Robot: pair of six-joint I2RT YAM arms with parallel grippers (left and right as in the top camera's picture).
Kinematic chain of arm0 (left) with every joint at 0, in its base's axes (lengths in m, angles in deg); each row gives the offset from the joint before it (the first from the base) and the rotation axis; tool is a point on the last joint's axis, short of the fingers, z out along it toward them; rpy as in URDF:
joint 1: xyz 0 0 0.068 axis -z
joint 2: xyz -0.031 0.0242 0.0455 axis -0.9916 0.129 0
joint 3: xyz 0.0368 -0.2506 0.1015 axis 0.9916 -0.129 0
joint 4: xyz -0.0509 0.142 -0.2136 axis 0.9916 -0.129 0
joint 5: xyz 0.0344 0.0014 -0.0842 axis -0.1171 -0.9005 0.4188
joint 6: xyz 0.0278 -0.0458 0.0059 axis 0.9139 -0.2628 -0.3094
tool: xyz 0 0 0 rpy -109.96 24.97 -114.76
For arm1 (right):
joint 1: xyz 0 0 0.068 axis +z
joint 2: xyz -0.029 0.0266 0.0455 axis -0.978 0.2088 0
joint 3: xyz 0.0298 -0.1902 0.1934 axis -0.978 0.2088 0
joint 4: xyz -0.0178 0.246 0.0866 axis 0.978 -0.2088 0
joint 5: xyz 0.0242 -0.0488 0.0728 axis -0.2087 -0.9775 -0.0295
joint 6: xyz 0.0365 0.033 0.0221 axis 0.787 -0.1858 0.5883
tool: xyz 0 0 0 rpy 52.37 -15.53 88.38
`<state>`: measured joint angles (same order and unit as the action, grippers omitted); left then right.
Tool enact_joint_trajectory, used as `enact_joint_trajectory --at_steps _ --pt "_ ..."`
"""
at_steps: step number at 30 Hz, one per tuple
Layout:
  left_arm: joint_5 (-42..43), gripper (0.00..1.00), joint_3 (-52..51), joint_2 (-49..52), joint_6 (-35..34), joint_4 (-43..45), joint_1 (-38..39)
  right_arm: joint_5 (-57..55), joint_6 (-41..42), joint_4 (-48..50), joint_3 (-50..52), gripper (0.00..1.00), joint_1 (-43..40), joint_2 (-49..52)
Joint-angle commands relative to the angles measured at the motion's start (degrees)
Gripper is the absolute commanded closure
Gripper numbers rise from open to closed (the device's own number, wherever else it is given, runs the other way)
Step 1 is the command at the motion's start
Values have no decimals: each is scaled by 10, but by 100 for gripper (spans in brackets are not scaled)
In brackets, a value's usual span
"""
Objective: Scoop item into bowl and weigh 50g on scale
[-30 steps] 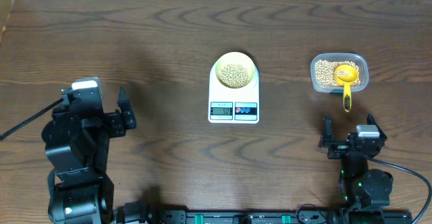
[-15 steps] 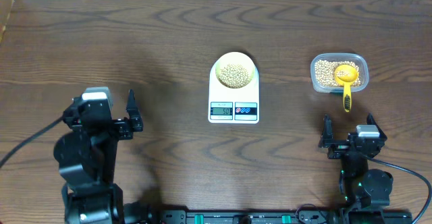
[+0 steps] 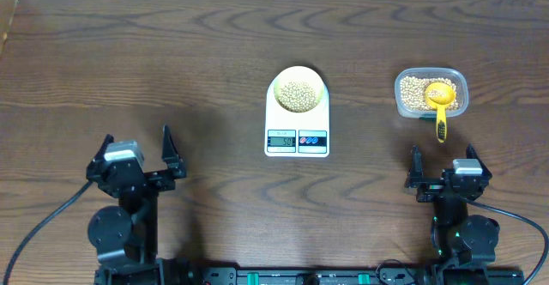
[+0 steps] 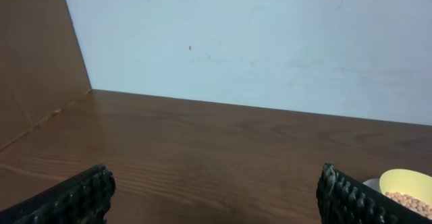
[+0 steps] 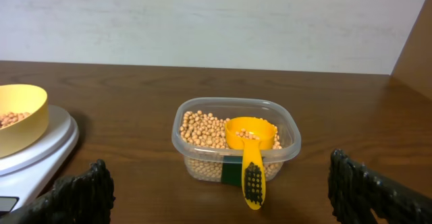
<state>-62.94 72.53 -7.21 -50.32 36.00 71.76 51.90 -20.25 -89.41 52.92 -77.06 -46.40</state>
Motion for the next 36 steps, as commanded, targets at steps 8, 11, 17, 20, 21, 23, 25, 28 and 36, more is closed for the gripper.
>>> enact_joint_trajectory --at_steps 8,11,17,20,21,23,25,28,36 --pt "-6 2 -71 -114 -36 13 -3 3 -5 -1 2 1 3 -3" --pt "-5 2 -87 -136 -36 27 -2 3 -5 -1 2 1 3 -3" --pt "-5 2 -108 -153 -39 43 -2 3 -5 -1 2 1 3 -3" --pt "-5 2 -119 -153 -43 56 -2 3 -5 -1 2 1 3 -3" --pt "-5 2 -123 -153 -48 62 -2 3 -5 -1 2 1 3 -3" --pt "-5 2 -135 -153 -57 77 -2 3 -5 -1 2 1 3 -3" --pt "-5 2 -150 -153 -71 96 -2 3 -5 -1 2 1 3 -3" --pt "-5 2 -178 -153 -82 131 -2 3 -5 -1 2 1 3 -3" --pt "-5 2 -233 -153 -87 213 -2 3 -5 -1 2 1 3 -3"
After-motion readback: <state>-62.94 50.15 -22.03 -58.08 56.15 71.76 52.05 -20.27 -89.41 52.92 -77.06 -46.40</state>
